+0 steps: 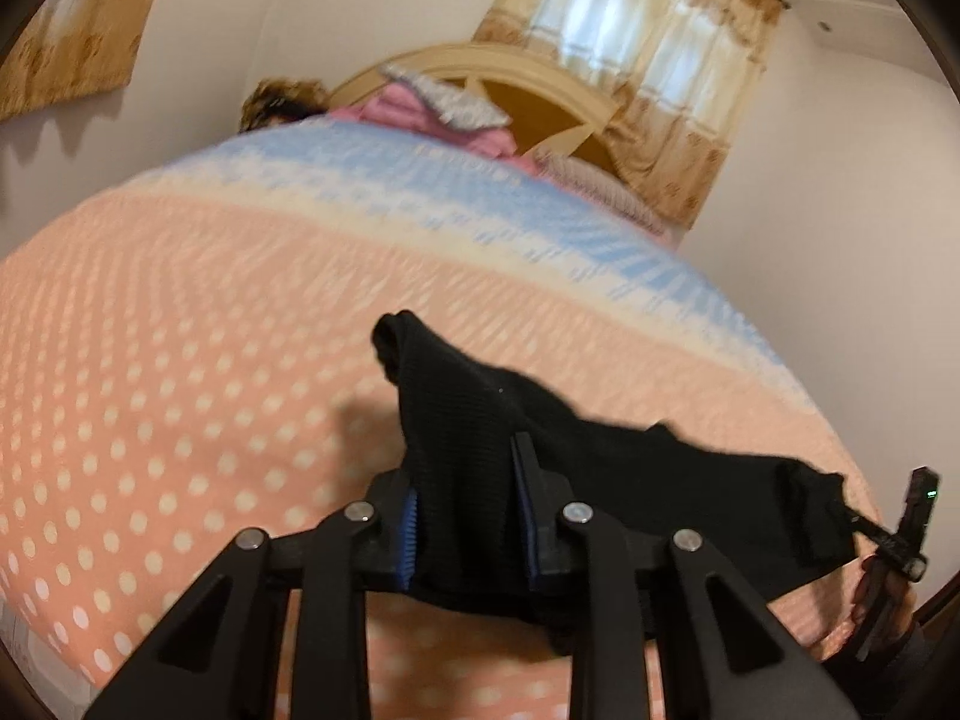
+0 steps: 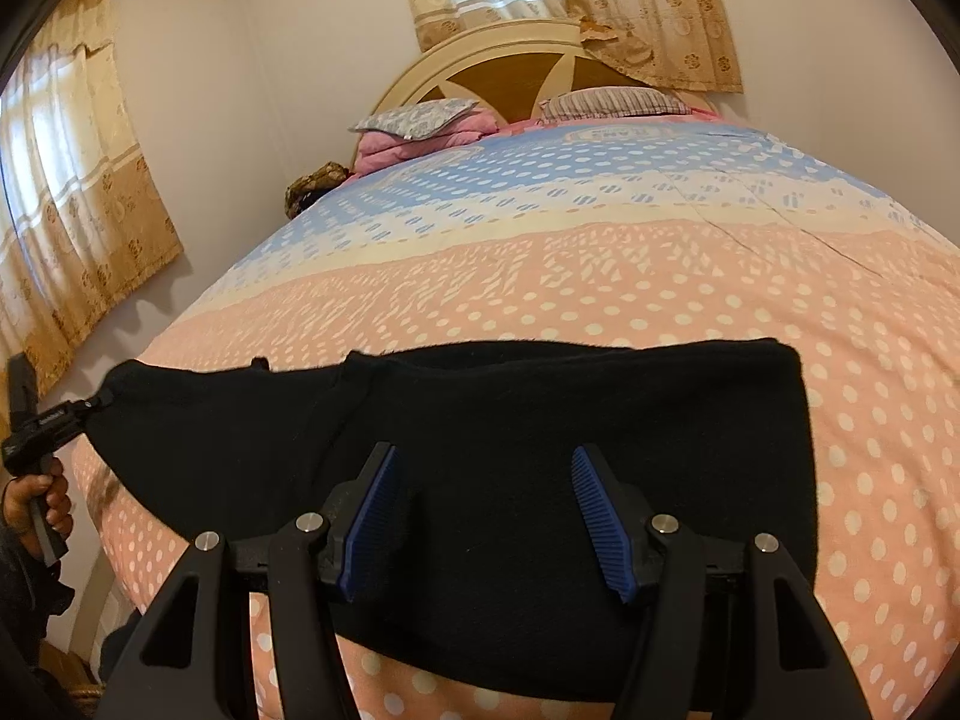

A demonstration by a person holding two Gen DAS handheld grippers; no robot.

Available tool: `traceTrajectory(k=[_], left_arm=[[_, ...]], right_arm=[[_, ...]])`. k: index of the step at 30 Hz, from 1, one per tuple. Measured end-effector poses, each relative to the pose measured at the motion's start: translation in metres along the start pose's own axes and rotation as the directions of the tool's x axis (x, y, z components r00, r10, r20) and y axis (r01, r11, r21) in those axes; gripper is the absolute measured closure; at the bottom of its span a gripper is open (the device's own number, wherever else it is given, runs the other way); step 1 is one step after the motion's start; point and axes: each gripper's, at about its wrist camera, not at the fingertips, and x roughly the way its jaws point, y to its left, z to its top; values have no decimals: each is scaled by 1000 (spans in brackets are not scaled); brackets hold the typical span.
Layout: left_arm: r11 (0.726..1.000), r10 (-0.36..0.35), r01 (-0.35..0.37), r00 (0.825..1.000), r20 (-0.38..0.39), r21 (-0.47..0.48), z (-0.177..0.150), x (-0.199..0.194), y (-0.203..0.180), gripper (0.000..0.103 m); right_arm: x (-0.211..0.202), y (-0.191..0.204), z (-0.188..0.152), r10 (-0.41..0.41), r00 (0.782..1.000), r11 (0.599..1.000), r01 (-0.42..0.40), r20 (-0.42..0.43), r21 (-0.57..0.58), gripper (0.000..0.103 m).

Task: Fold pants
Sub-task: 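Grasp the folded pants end with the left gripper and lift it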

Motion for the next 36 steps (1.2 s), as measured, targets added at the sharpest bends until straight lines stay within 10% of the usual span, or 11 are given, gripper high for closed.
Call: traceTrajectory(k=[19, 36], left_arm=[[890, -359, 364, 931, -72, 274, 30, 6, -207, 77], [787, -437, 509, 859, -268, 350, 3, 47, -341, 77]], right_arm=[[-58, -44, 6, -88, 995, 992, 84, 45, 94, 42], [-82, -124, -9, -201, 975, 933, 160, 99, 322, 41]])
